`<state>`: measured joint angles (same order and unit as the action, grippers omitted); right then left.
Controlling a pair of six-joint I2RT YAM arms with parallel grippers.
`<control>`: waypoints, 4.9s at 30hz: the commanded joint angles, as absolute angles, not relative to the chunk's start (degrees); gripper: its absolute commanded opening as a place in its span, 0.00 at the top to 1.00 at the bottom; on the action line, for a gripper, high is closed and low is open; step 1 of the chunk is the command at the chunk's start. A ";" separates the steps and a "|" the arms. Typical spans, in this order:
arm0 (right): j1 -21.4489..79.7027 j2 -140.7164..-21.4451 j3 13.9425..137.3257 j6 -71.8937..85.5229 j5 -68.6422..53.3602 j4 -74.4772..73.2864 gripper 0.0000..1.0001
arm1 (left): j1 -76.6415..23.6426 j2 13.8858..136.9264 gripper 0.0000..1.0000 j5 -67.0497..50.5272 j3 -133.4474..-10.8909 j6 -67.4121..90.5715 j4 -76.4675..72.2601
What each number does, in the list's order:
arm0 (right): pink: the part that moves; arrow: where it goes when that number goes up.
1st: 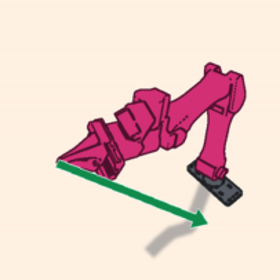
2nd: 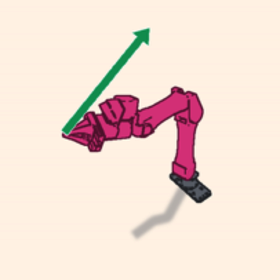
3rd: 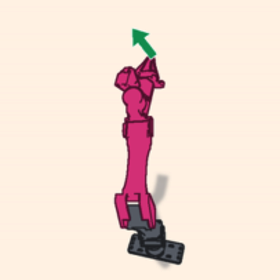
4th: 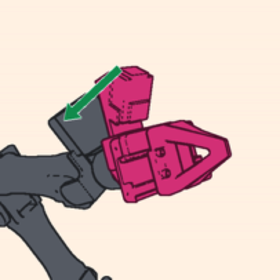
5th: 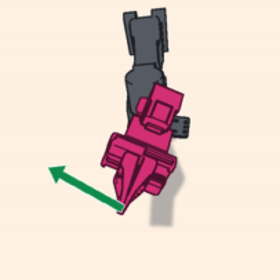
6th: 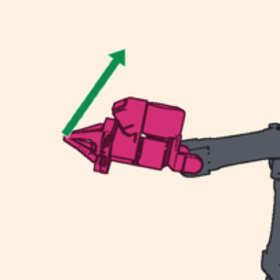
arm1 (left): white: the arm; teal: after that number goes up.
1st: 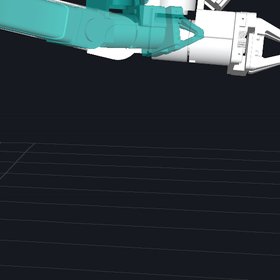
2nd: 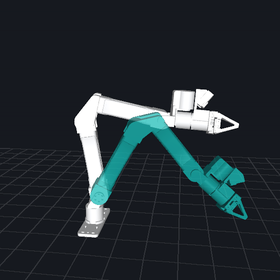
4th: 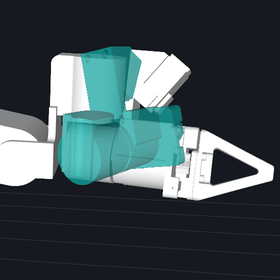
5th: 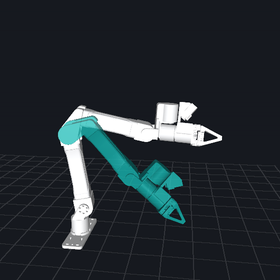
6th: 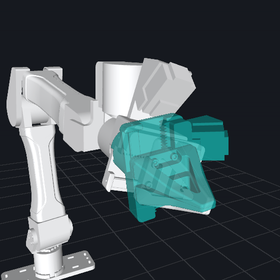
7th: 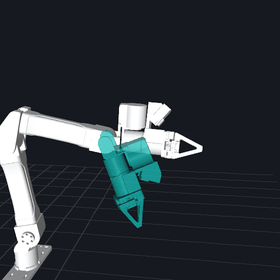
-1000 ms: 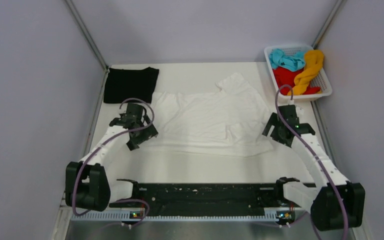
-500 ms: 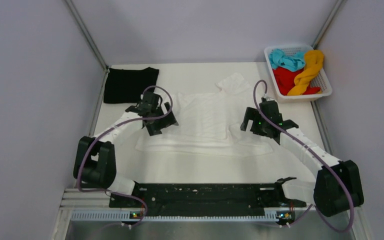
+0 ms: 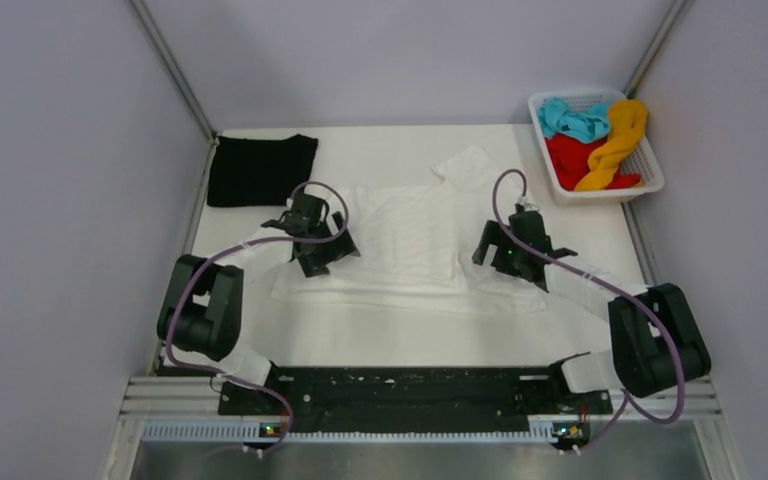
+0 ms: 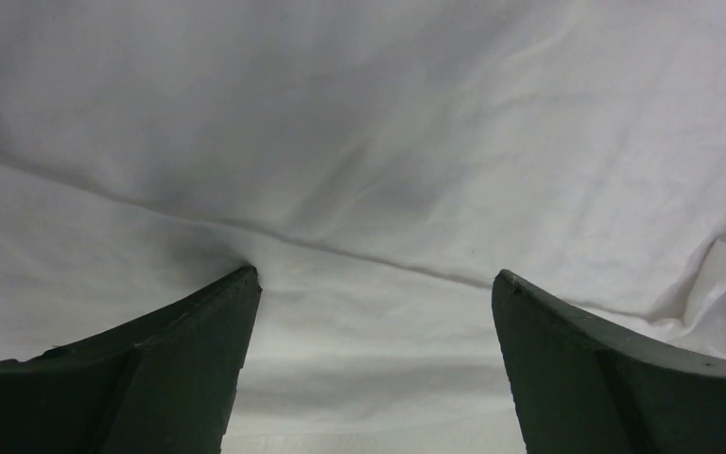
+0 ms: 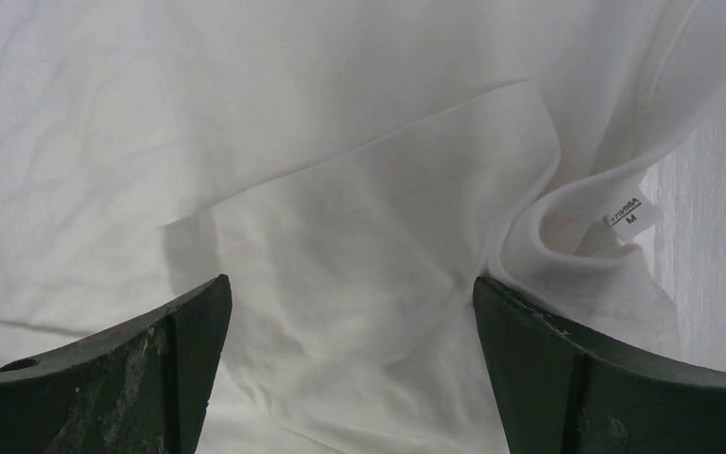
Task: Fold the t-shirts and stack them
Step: Grab the side of the flattened tshirt furthest away from the robot with both arms, then fold the other side of the tshirt into a rectangle
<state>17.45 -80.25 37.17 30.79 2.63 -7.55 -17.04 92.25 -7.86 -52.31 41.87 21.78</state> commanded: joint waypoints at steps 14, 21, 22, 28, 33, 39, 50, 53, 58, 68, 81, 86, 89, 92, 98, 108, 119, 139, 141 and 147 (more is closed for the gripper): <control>17.19 -50.02 19.54 44.33 0.32 -30.14 0.01 | -29.61 67.54 0.01 -0.96 -26.58 57.21 27.94; 17.21 -47.29 20.09 43.70 2.66 -30.31 0.01 | -29.61 60.63 0.01 4.51 -27.05 57.60 32.12; 17.22 -47.06 21.09 42.96 3.21 -30.31 0.01 | -29.62 60.68 0.01 5.14 -28.29 56.93 32.53; 17.19 -49.32 34.41 34.87 7.18 -30.11 0.01 | -28.18 66.23 0.01 18.75 -45.78 51.62 40.42; 17.20 -55.34 43.41 28.61 9.61 -23.90 0.01 | -16.54 76.01 0.01 15.89 -56.68 42.99 36.42; 16.33 -66.21 49.42 26.29 13.83 -12.83 0.01 | -8.08 94.09 0.01 13.87 -73.31 35.12 33.11; 12.61 -79.59 56.28 22.41 10.00 -8.04 0.01 | -2.26 115.66 0.27 9.96 -86.62 32.90 36.19; 11.83 -80.99 56.58 22.21 8.66 -7.43 0.01 | -2.20 118.14 0.30 8.44 -87.55 32.89 36.62; 11.45 -82.38 56.88 21.93 7.74 -7.29 0.01 | -2.27 120.49 0.53 5.23 -87.29 33.09 36.82; 11.37 -89.63 64.29 20.08 11.72 -9.70 0.01 | -2.46 114.11 0.63 3.76 -79.21 32.23 34.52; 12.95 -119.99 93.81 13.77 13.54 -17.74 0.09 | -2.64 110.10 1.00 -1.58 -77.61 29.90 29.65; 14.49 -129.63 106.18 12.70 17.08 -24.41 0.15 | -2.74 107.00 1.00 -2.20 -76.35 28.87 28.98; 15.46 -132.64 108.41 12.61 18.31 -26.33 0.18 | -2.78 105.24 1.00 -2.89 -75.01 28.35 28.00; 15.69 -134.03 108.12 13.93 17.74 -27.84 0.22 | -2.77 104.10 1.00 -4.20 -73.92 27.60 27.31; 15.73 -131.54 103.40 16.07 16.48 -26.85 0.58 | -2.75 103.28 1.00 -4.32 -72.86 27.25 27.47; 16.19 -118.33 91.56 17.37 16.16 -18.24 1.00 | -2.73 101.07 1.00 -4.24 -71.68 27.60 27.37; 19.19 -95.26 71.54 14.02 13.98 -12.40 1.00 | -2.73 92.73 1.00 -4.64 -65.02 27.64 26.60; 20.04 -45.15 43.36 23.58 11.61 -38.64 1.00 | -2.64 68.22 1.00 9.44 -40.96 32.73 24.52; 20.05 -42.60 42.30 25.09 10.09 -41.26 1.00 | -2.64 67.10 1.00 10.47 -39.84 33.04 24.30; 20.26 -37.31 40.55 30.52 7.87 -46.65 1.00 | -2.64 67.02 1.00 11.77 -38.14 33.92 23.43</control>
<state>19.51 -39.92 40.71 25.61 10.04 -41.67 -2.63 68.01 9.52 -39.27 32.82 26.30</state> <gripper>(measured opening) 0.012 0.013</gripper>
